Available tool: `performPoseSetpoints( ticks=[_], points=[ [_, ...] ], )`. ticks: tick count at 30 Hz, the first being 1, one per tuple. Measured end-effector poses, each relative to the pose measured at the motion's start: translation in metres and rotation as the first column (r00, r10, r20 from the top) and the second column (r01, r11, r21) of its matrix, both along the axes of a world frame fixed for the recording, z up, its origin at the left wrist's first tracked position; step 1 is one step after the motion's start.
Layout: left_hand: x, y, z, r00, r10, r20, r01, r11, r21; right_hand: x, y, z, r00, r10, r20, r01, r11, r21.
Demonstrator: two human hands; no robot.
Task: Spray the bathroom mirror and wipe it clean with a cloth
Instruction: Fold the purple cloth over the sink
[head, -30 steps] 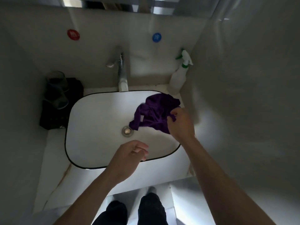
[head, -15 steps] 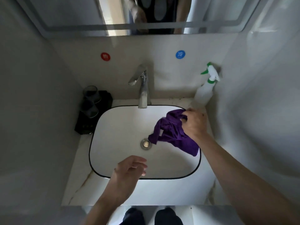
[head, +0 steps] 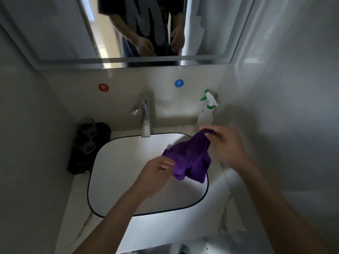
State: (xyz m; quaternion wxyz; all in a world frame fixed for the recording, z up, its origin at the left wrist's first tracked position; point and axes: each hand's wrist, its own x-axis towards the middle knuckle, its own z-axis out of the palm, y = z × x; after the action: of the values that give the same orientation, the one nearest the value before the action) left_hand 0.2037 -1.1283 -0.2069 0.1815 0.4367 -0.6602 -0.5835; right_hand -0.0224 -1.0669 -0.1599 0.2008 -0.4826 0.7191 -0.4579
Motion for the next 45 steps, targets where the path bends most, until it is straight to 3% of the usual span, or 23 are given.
performPoseSetpoints(
  ticks=[3, 6, 9, 11, 16, 19, 20, 21, 23, 25, 29, 33, 39, 41, 43, 45],
  points=[
    [-0.011, -0.013, -0.025, 0.996, 0.090, -0.003, -0.089, 0.987, 0.130, 0.010, 0.016, 0.024, 0.974, 0.029, -0.224, -0.034, 0.999, -0.019],
    [-0.015, -0.009, -0.053, 0.973, 0.188, 0.131, -0.228, 0.841, 0.490, 0.019, 0.033, 0.049, 0.945, 0.012, -0.326, -0.018, 1.000, -0.015],
    [-0.012, 0.008, -0.071, 0.986, 0.007, 0.168, -0.128, 0.683, 0.719, 0.026, 0.054, 0.071, 0.936, 0.012, -0.351, -0.015, 1.000, -0.008],
    [-0.013, 0.012, -0.073, 0.996, -0.011, 0.086, -0.056, 0.679, 0.732, 0.027, 0.066, 0.078, 0.938, 0.014, -0.347, -0.020, 1.000, -0.012],
    [-0.003, -0.020, -0.045, 0.992, 0.073, 0.098, -0.112, 0.866, 0.487, 0.018, 0.082, 0.076, 0.954, -0.099, -0.282, 0.081, 0.994, -0.076],
    [0.013, -0.052, -0.006, 0.970, 0.152, 0.190, -0.204, 0.933, 0.298, 0.015, 0.080, 0.076, 0.965, -0.161, -0.208, 0.134, 0.982, -0.136],
    [0.019, -0.065, 0.007, 0.957, 0.128, 0.261, -0.184, 0.961, 0.205, 0.014, 0.077, 0.076, 0.967, -0.180, -0.179, 0.154, 0.977, -0.150],
    [0.028, -0.072, 0.016, 0.935, 0.126, 0.332, -0.127, 0.992, -0.019, 0.014, 0.074, 0.077, 0.969, -0.196, -0.151, 0.171, 0.972, -0.162],
    [0.041, -0.095, 0.041, 0.961, 0.255, 0.105, -0.261, 0.964, 0.046, 0.012, 0.064, 0.078, 0.972, -0.215, -0.095, 0.196, 0.964, -0.182],
    [0.057, -0.110, 0.061, 0.947, 0.317, 0.048, -0.318, 0.948, 0.030, 0.012, 0.054, 0.079, 0.973, -0.227, -0.024, 0.218, 0.954, -0.208],
    [0.080, -0.124, 0.106, 0.947, 0.309, -0.082, -0.286, 0.933, 0.218, 0.021, 0.032, 0.085, 0.972, -0.209, 0.105, 0.229, 0.940, -0.251],
    [0.103, -0.133, 0.148, 0.955, 0.274, -0.116, -0.260, 0.958, 0.124, 0.025, 0.011, 0.097, 0.971, -0.196, 0.139, 0.227, 0.937, -0.265],
    [0.136, -0.146, 0.203, 0.889, 0.393, -0.235, -0.413, 0.910, -0.041, 0.028, -0.017, 0.111, 0.987, -0.135, 0.089, 0.153, 0.958, -0.243],
    [0.149, -0.147, 0.216, 0.941, 0.301, -0.154, -0.324, 0.934, -0.152, 0.030, -0.028, 0.114, 0.993, -0.110, 0.045, 0.117, 0.970, -0.214],
    [0.159, -0.146, 0.222, 0.979, 0.186, 0.082, -0.144, 0.919, -0.368, 0.032, -0.036, 0.115, 0.997, -0.077, 0.030, 0.082, 0.977, -0.197],
    [0.164, -0.145, 0.224, 0.934, 0.169, 0.315, 0.019, 0.856, -0.517, 0.033, -0.043, 0.115, 0.999, -0.039, 0.018, 0.042, 0.981, -0.190]
  ],
)
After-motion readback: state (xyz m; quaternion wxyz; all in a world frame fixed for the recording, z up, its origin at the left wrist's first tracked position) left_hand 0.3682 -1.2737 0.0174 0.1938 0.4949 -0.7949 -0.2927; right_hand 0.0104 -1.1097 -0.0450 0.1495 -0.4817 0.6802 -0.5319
